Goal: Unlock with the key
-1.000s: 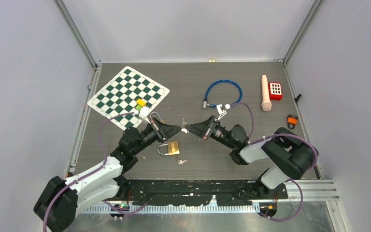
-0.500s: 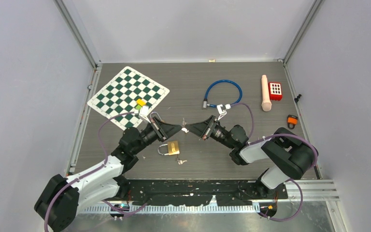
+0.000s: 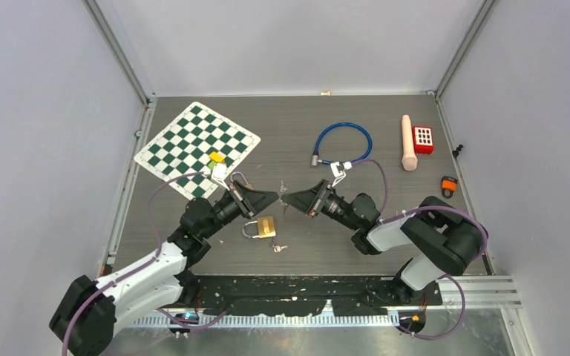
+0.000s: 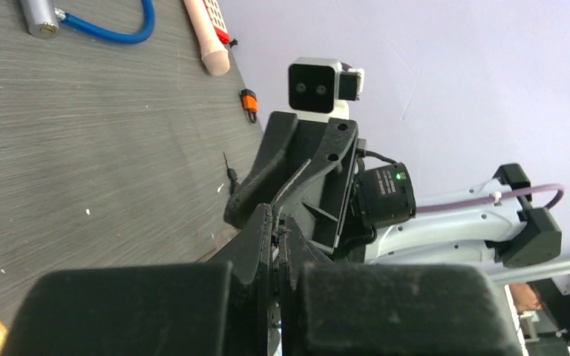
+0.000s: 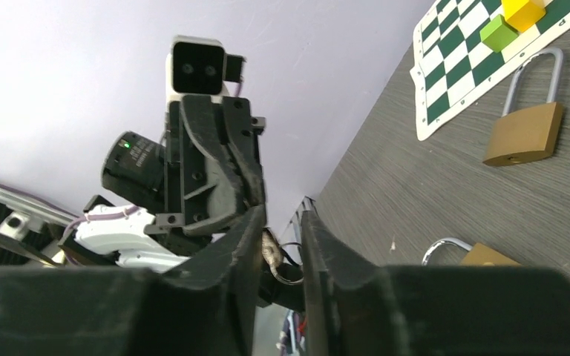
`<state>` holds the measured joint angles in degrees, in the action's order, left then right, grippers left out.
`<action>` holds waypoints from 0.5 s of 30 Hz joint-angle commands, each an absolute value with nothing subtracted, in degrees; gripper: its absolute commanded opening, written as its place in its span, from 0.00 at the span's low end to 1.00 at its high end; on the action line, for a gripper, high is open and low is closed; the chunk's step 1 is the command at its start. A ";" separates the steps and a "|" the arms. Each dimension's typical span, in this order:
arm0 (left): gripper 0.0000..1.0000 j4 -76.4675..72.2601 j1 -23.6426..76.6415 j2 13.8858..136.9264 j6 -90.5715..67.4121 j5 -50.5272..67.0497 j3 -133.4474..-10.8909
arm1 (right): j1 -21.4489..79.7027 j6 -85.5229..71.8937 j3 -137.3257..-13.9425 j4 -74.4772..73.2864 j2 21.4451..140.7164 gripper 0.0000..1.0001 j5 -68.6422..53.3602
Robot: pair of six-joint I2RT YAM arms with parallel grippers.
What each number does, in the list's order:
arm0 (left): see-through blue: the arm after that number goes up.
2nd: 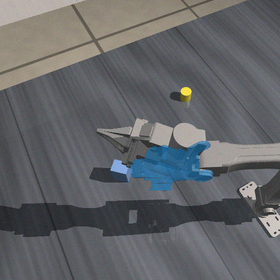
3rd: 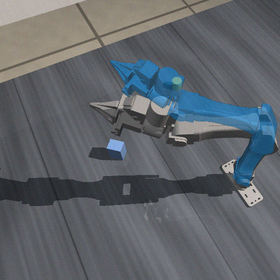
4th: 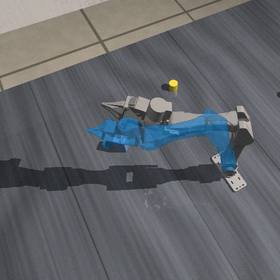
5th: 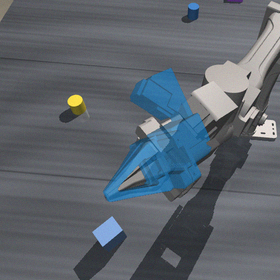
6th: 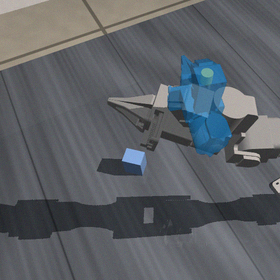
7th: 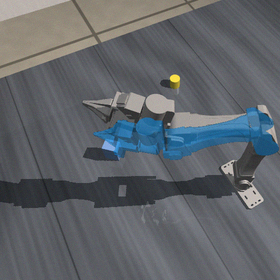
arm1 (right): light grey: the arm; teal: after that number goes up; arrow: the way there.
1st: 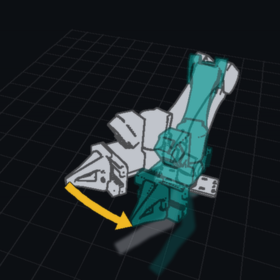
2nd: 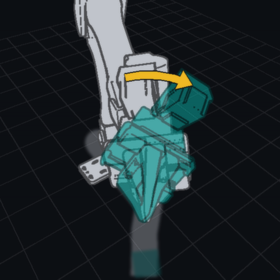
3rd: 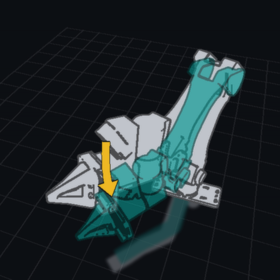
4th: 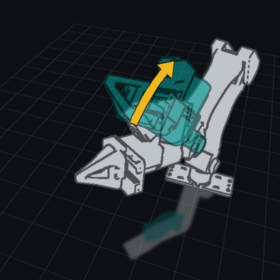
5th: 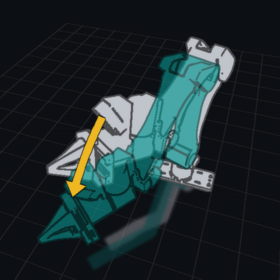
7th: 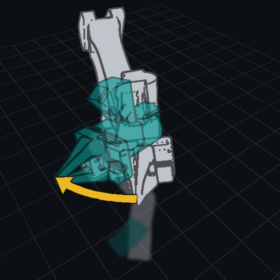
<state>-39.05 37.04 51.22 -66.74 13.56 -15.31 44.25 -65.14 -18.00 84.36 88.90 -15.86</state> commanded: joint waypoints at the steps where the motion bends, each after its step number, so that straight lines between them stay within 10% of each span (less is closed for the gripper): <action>1: 0.00 -31.95 36.58 45.58 -60.36 15.65 -19.04 | 43.40 -60.92 -16.70 88.42 86.25 0.36 -17.64; 15: 0.00 -30.01 32.75 45.38 -60.45 24.13 -21.09 | 41.75 -60.71 -19.93 92.27 86.09 0.47 -27.74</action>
